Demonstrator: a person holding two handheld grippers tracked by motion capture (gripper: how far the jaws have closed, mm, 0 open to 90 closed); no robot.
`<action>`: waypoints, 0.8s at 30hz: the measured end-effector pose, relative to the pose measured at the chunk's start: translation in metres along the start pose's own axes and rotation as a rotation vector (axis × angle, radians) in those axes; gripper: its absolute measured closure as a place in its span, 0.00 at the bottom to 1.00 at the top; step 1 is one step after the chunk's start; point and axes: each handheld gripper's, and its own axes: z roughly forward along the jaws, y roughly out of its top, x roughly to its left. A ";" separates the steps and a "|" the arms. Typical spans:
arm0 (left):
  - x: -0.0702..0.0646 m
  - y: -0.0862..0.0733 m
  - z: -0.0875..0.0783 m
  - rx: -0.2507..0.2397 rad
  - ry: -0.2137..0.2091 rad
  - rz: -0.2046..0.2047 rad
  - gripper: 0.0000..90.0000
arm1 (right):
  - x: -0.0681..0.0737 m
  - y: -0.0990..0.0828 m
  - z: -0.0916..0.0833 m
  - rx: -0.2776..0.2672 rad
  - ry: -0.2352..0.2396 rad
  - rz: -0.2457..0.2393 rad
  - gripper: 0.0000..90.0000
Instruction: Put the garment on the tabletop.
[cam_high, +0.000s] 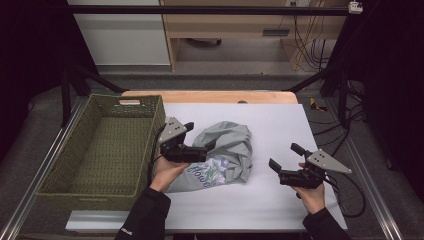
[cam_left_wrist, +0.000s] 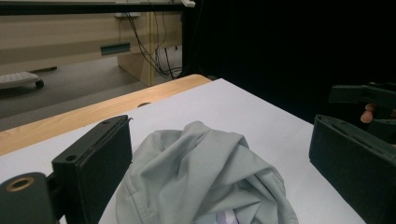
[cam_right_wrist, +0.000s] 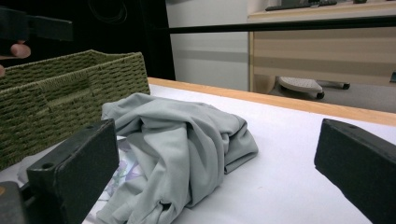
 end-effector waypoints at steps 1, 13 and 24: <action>0.000 -0.004 -0.002 -0.007 0.004 0.001 0.05 | 0.000 0.000 0.000 0.002 -0.001 0.010 0.00; -0.002 -0.047 -0.026 -0.071 0.030 0.014 0.03 | -0.003 -0.005 -0.002 0.020 0.006 0.007 0.00; 0.005 -0.065 -0.034 -0.060 0.048 -0.012 0.03 | -0.005 -0.008 -0.004 0.006 0.017 0.000 0.00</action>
